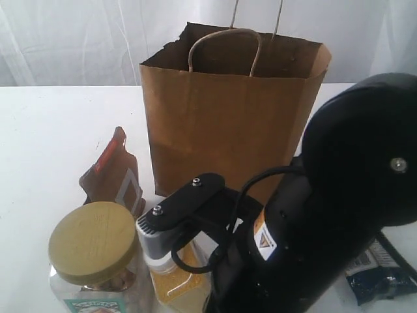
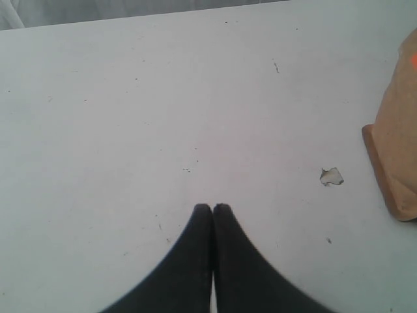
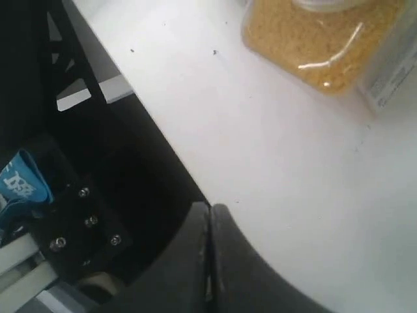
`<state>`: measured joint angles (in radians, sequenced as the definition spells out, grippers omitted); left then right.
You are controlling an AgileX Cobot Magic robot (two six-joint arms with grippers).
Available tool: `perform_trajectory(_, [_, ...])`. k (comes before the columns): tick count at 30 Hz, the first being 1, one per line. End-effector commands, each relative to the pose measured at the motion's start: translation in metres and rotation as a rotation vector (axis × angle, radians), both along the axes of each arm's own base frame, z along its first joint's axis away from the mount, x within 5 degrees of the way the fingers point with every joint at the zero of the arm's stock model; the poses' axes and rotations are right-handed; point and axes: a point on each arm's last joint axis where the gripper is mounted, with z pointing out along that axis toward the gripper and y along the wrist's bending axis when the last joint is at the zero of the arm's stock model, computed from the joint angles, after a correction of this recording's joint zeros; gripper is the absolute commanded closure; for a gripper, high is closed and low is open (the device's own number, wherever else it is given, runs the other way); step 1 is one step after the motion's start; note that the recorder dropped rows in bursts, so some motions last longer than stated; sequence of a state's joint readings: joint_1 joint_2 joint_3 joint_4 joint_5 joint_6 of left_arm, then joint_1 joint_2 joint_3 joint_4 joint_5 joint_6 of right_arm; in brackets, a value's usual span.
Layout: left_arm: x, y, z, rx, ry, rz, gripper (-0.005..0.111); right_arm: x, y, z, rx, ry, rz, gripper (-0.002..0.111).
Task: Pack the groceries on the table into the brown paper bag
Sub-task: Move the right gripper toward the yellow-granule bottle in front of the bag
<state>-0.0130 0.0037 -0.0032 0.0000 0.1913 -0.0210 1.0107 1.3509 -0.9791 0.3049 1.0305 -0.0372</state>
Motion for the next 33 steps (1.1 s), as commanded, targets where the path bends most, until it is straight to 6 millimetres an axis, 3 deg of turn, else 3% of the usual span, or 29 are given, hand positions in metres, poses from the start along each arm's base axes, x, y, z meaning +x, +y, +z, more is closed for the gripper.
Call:
perform_trajectory(1, [0.0, 0.0, -0.001, 0.0, -0.004, 0.002, 0.107, 0.002, 0.0, -0.004, -0.02, -0.048, 0.052, 0.106])
perform_trajectory(4, [0.0, 0.0, -0.001, 0.0, -0.004, 0.002, 0.107, 0.003, 0.0, -0.004, -0.013, -0.091, 0.144, 0.094])
perform_trajectory(10, [0.0, 0.0, -0.001, 0.0, -0.004, 0.002, 0.107, 0.01, 0.008, -0.002, 0.07, -0.158, 0.112, 0.054])
perform_trajectory(12, [0.0, 0.0, -0.001, 0.0, -0.004, 0.002, 0.107, 0.012, 0.012, -0.002, 0.091, -0.174, 0.101, 0.047])
perform_trajectory(18, [0.0, 0.0, -0.001, 0.0, -0.004, 0.002, 0.107, 0.017, 0.017, -0.009, 0.082, -0.132, -0.025, 0.045])
perform_trajectory(29, [0.0, 0.0, -0.001, 0.0, -0.004, 0.002, 0.107, 0.026, 0.027, -0.004, 0.204, -0.226, -0.07, 0.044])
perform_trajectory(33, [0.0, 0.0, -0.001, 0.0, -0.004, 0.002, 0.107, 0.032, 0.035, -0.018, 0.18, -0.217, -0.075, 0.034])
